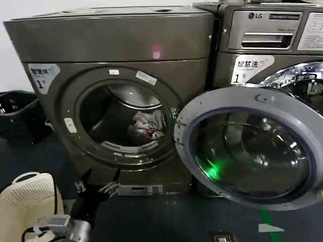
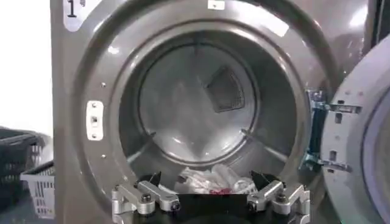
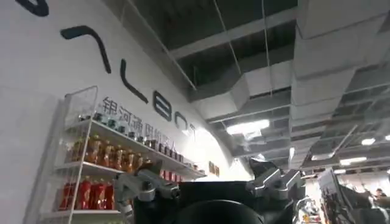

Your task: Grasp the clothes from the dryer.

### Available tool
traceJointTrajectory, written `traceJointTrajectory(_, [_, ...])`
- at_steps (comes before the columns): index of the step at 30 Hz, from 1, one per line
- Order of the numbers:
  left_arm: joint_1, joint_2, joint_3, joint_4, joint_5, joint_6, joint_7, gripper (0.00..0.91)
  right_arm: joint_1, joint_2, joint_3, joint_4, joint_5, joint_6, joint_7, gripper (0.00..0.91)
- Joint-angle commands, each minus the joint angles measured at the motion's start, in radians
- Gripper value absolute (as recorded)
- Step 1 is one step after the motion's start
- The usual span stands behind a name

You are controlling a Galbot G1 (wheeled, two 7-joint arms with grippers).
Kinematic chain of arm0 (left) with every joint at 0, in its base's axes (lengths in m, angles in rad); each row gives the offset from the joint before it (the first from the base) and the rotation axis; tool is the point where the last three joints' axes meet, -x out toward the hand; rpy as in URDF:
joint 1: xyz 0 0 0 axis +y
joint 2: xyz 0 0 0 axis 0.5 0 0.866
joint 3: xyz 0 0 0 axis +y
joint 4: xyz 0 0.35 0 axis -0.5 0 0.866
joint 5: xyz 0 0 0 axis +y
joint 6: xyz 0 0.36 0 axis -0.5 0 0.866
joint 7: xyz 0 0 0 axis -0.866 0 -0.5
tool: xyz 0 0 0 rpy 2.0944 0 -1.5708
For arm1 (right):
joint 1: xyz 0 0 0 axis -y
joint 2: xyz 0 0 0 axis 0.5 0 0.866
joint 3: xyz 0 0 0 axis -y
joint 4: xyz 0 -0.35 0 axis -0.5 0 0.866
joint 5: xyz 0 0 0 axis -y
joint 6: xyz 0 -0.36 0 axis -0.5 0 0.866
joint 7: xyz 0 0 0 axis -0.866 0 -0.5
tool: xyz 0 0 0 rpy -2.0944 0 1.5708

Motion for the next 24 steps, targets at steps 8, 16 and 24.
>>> traceJointTrajectory(8, [0.006, 0.001, 0.0, -0.006, 0.001, 0.0, 0.0, 0.907, -0.001, 0.001, -0.003, 0.006, 0.0, 0.0, -0.001, 0.907])
traceJointTrajectory(16, [0.013, 0.002, 0.0, -0.011, 0.003, 0.0, 0.0, 0.907, 0.002, 0.001, -0.012, 0.01, 0.0, 0.001, -0.001, 0.907])
traceJointTrajectory(24, [0.008, -0.002, -0.001, -0.006, 0.003, 0.0, 0.0, 0.907, 0.008, 0.0, -0.018, 0.01, -0.003, 0.003, -0.002, 0.907])
